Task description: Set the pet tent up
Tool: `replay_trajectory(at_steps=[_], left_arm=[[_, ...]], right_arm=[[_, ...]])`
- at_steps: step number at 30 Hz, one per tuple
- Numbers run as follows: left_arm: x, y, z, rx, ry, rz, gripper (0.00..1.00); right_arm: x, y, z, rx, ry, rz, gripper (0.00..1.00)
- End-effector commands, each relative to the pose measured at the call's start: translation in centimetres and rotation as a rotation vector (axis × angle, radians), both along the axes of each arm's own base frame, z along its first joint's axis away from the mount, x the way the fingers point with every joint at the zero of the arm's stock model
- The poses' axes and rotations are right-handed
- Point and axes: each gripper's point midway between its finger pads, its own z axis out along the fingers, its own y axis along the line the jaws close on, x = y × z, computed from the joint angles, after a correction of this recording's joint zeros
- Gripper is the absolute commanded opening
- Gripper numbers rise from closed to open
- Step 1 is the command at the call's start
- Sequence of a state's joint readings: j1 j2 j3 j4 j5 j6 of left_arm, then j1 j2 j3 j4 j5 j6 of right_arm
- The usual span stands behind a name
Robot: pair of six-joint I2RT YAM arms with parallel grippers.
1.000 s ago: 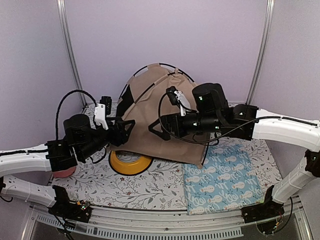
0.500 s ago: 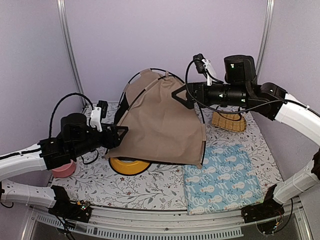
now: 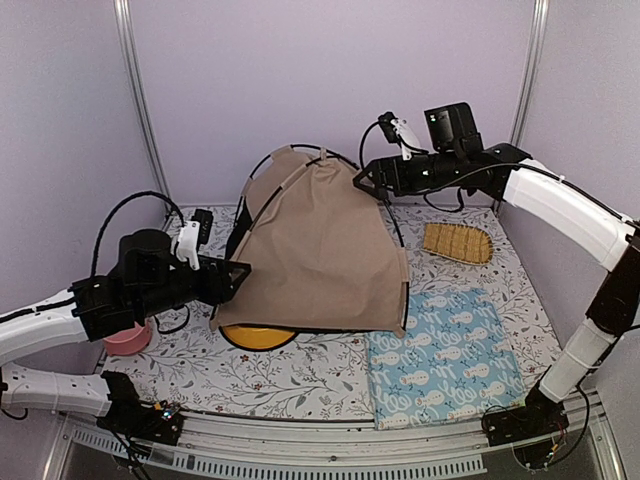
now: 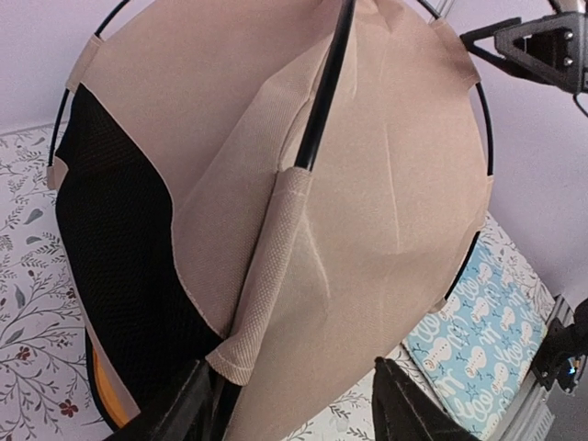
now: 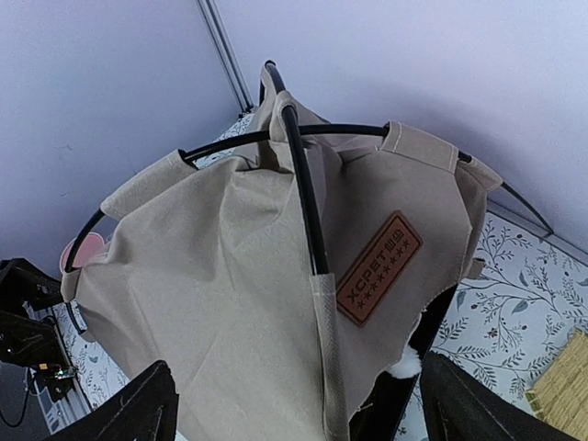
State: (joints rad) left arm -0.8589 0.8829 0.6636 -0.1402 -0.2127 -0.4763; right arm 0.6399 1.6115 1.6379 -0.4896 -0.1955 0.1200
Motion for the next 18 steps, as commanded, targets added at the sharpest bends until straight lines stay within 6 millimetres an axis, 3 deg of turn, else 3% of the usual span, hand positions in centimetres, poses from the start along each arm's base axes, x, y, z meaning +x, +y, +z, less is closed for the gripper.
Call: replay_trajectory(at_steps=[1, 5, 9, 16, 18], left_arm=[[0.2, 0.4, 1.1, -0.022, -0.013, 0.012, 0.6], [0.3, 0.7, 1.3, -0.012, -0.016, 0.021, 0.6], [0.3, 1.0, 1.3, -0.004, -0.017, 0.027, 0.6], [0.4, 1.5, 1.6, 0.0, -0.023, 0.048, 0.61], [0.4, 1.7, 1.8, -0.003, -0.031, 0.053, 0.62]], right_arm=[[1.2, 1.5, 0.1, -0.024, -0.024, 0.07, 0.91], [3.2, 1.9, -1.5, -0.042, 0.001, 0.069, 0.78], [3.6, 3.1, -2.0, -0.032, 0.021, 0.12, 0.52], [3.3, 3.4, -0.5, -0.014, 0.019, 0.142, 0.03], [3.3, 2.9, 0.5, -0.005, 0.004, 0.114, 0.0]])
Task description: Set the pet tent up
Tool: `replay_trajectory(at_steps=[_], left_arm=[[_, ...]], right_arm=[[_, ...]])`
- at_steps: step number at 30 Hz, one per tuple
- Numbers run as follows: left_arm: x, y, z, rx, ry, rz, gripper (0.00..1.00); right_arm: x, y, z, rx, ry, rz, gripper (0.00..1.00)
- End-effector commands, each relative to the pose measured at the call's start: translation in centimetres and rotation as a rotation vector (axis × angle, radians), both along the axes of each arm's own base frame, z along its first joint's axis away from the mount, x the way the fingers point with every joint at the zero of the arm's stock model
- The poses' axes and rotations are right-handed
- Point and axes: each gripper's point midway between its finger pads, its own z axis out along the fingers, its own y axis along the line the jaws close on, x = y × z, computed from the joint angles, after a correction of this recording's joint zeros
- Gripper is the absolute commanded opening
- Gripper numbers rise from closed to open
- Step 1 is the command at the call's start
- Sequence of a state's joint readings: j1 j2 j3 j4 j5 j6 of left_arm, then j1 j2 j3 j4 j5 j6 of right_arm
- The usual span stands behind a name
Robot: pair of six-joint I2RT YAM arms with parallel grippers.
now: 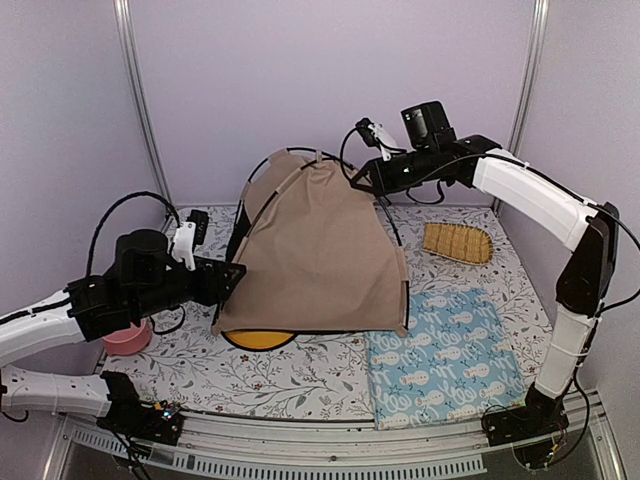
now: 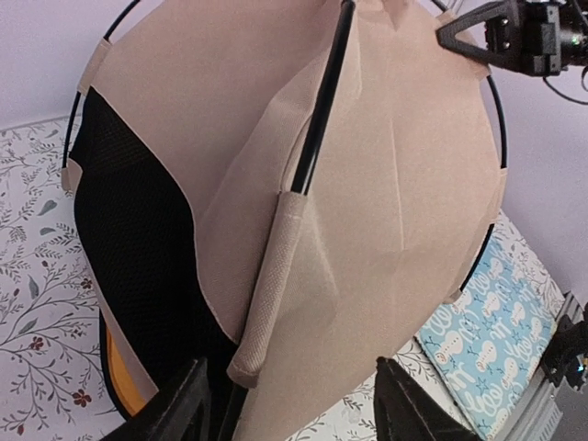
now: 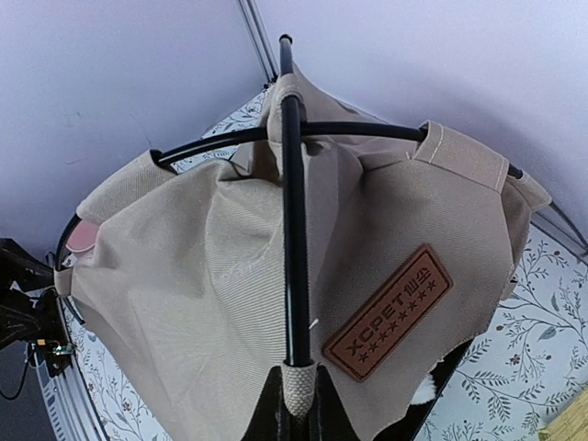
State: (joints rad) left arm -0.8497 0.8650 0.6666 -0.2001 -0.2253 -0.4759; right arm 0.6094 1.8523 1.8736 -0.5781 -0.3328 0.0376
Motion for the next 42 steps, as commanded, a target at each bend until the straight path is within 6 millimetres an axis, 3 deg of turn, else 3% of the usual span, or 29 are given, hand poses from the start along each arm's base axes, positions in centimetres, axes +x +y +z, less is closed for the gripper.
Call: replay_trajectory(at_steps=[1, 6, 15, 19, 22, 26, 33, 42], left_arm=[[0.5, 0.8, 2.6, -0.036, -0.058, 0.033, 0.63], [0.5, 1.5, 4.3, -0.055, -0.108, 0.055, 0.7], [-0.4, 2.7, 12.2, -0.179, -0.298, 0.054, 0.69], [-1.1, 1.9, 16.0, -0.235, -0.367, -0.006, 0.65], [-1.4, 0.3, 17.6, -0.272, -0.388, -0.078, 0.62], [-1.8, -3.3, 17.9, -0.29, -0.392, -0.184, 0.6], [-3.3, -10.9, 15.3, -0.219, -0.367, -0.312, 0.6], [-3.6, -14.1, 10.9, -0.146, -0.315, -0.311, 0.55]], right_arm=[[-0.2, -0.7, 3.9, 0.047, -0.061, -0.03, 0.0], [-0.3, -2.2, 7.2, 0.106, -0.106, -0.117, 0.0], [-3.2, -4.0, 13.3, 0.257, -0.217, -0.227, 0.0], [-4.2, -4.9, 15.1, 0.321, -0.243, -0.335, 0.0], [-5.1, -5.2, 16.1, 0.377, -0.26, -0.414, 0.0], [-6.2, -4.2, 16.6, 0.45, -0.274, -0.487, 0.0], [-6.7, -1.5, 16.5, 0.537, -0.296, -0.598, 0.0], [-6.0, 1.2, 17.2, 0.593, -0.309, -0.638, 0.0]])
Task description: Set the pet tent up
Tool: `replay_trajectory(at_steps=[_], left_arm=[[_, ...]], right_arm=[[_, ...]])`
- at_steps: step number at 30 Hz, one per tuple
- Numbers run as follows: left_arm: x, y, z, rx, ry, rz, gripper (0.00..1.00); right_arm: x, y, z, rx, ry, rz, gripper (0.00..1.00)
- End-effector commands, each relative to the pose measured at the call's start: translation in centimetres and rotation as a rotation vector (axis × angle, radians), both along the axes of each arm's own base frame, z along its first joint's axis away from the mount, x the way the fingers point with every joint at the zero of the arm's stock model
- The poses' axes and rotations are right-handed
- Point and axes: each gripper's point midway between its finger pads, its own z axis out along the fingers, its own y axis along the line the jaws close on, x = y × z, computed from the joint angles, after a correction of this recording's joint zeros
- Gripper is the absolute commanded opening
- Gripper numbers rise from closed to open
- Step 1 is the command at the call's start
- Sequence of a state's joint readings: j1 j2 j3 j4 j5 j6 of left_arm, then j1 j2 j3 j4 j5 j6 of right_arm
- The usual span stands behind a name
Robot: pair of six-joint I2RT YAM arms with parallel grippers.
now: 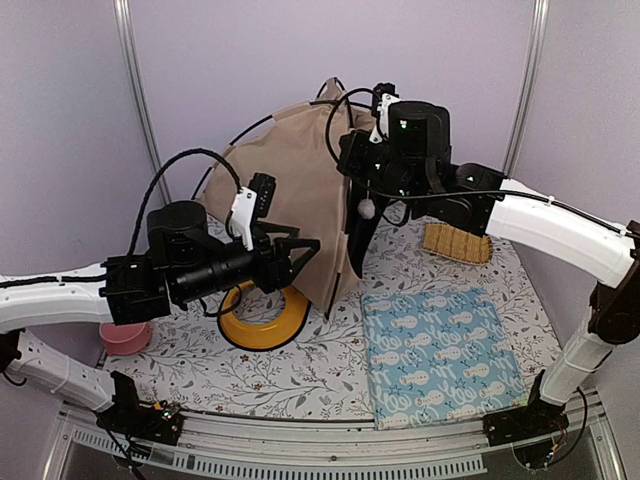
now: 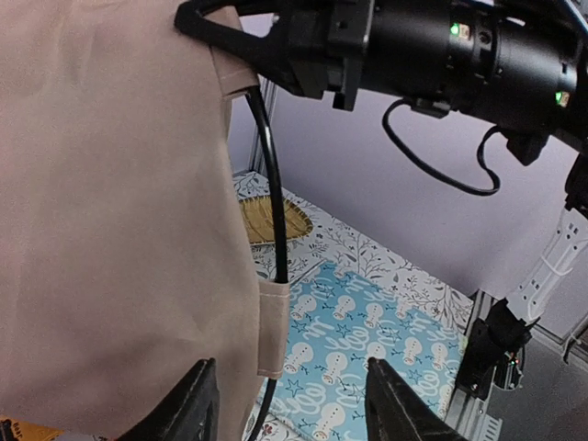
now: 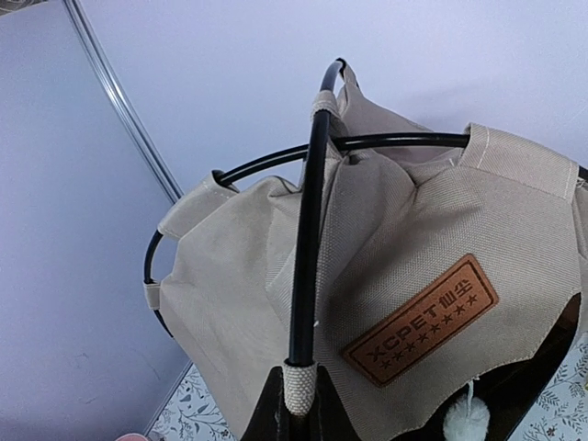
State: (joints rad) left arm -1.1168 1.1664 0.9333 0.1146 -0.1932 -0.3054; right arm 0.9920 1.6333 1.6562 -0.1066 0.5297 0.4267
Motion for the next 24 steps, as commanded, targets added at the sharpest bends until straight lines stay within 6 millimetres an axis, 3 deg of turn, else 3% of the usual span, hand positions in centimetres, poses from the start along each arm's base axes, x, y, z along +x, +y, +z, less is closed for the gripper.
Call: replay_trajectory(at_steps=[1, 7, 13, 19, 24], left_arm=[[-0.2, -0.7, 0.6, -0.026, -0.042, 0.038, 0.54], [0.5, -0.9, -1.6, 0.043, -0.041, 0.135, 0.54], [2.0, 0.1, -3.0, 0.093, -0.028, 0.276, 0.63], [3.4, 1.6, -4.5, 0.137, -0.01, 0.414, 0.59], [3.9, 1.8, -4.4, 0.153, -0.036, 0.445, 0.58]], right_arm=[[0.2, -0.3, 5.7, 0.168, -0.1, -0.071, 0.0], [-0.4, 1.9, 6.2, 0.175, -0.106, -0.04, 0.0], [-1.2, 3.3, 6.1, 0.176, -0.106, -0.028, 0.0], [-1.9, 4.4, 6.0, 0.17, -0.101, -0.004, 0.0], [-2.1, 4.6, 5.9, 0.172, -0.099, -0.005, 0.0]])
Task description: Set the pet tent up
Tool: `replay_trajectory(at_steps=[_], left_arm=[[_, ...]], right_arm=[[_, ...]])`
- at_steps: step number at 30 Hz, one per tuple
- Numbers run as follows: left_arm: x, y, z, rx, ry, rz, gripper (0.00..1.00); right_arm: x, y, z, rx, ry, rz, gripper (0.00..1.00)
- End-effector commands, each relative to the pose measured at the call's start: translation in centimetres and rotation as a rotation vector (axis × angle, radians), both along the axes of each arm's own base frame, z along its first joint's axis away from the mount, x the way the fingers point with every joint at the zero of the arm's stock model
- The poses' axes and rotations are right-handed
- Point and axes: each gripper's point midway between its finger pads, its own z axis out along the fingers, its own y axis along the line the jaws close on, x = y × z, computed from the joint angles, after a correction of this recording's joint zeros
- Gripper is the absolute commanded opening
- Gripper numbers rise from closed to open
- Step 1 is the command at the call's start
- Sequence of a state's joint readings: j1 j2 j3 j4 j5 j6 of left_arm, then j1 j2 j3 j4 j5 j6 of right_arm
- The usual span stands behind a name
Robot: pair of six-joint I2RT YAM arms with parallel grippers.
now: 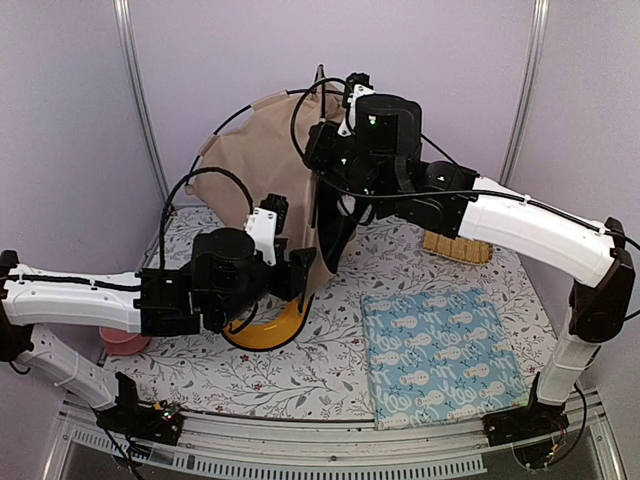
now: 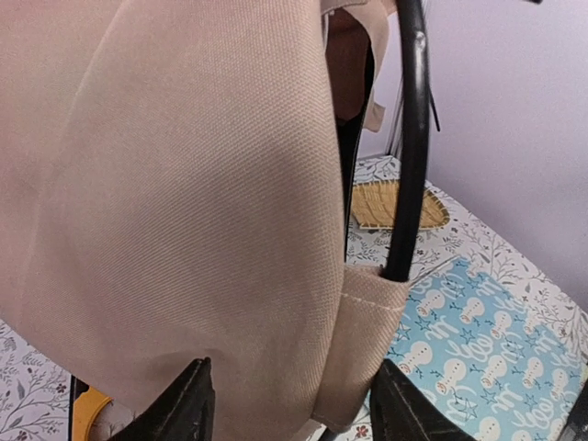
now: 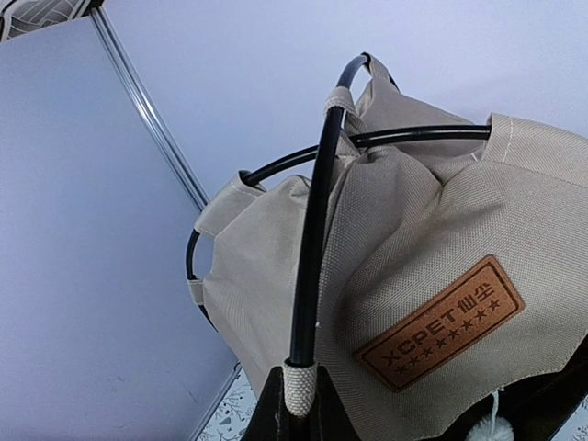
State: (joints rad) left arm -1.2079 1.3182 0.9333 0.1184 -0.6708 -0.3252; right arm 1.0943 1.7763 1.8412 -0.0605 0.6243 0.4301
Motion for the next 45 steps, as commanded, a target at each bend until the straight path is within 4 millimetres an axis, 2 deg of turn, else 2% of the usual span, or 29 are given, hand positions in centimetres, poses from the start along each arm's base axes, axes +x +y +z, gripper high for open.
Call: replay_trajectory(at_steps=[1, 6, 11, 14, 16, 22, 24, 26, 30, 32, 35, 39, 45], left_arm=[[0.5, 0.5, 0.8, 0.008, -0.031, 0.064, 0.58], [0.9, -0.2, 0.3, 0.035, -0.03, 0.061, 0.71], [1.8, 0.6, 0.1, 0.03, -0.028, 0.1, 0.67], [2.5, 1.4, 0.4, 0.021, -0.035, 0.127, 0.59], [2.8, 1.8, 0.7, 0.021, -0.046, 0.135, 0.49], [4.0, 3.2, 1.3, 0.033, -0.061, 0.147, 0.13], [4.4, 3.9, 1.5, 0.035, -0.066, 0.162, 0.05], [4.7, 4.7, 1.8, 0.037, -0.08, 0.175, 0.0], [4.6, 6.0, 2.8, 0.048, -0.126, 0.173, 0.0], [4.3, 6.4, 3.3, 0.057, -0.153, 0.164, 0.0], [4.0, 7.2, 4.0, 0.065, -0.186, 0.151, 0.0], [4.5, 9.0, 4.5, 0.081, -0.209, 0.165, 0.0], [5.2, 10.7, 6.1, 0.11, -0.294, 0.128, 0.0]], right_arm=[[-0.5, -0.5, 3.4, 0.097, -0.052, -0.012, 0.0], [-0.4, -0.5, 3.2, 0.092, -0.049, -0.02, 0.0], [-0.5, -0.6, 3.2, 0.088, -0.044, -0.016, 0.0], [-0.6, -0.6, 3.1, 0.084, -0.038, -0.014, 0.0], [-0.6, -0.6, 2.9, 0.074, -0.033, -0.016, 0.0], [-0.9, -0.5, 2.3, 0.046, -0.031, 0.008, 0.04], [-1.1, -0.4, 2.2, 0.038, -0.033, 0.026, 0.06], [-1.4, -0.4, 1.9, 0.027, -0.032, 0.04, 0.08], [-2.0, -0.7, 1.9, 0.0, -0.045, 0.068, 0.14], [-2.4, -0.8, 2.1, -0.002, -0.057, 0.093, 0.21], [-3.8, -0.6, 2.3, -0.027, -0.085, 0.179, 0.38], [-5.9, -0.4, 2.8, -0.057, -0.118, 0.304, 0.61], [-8.8, -1.6, 3.6, -0.106, -0.12, 0.434, 0.79]])
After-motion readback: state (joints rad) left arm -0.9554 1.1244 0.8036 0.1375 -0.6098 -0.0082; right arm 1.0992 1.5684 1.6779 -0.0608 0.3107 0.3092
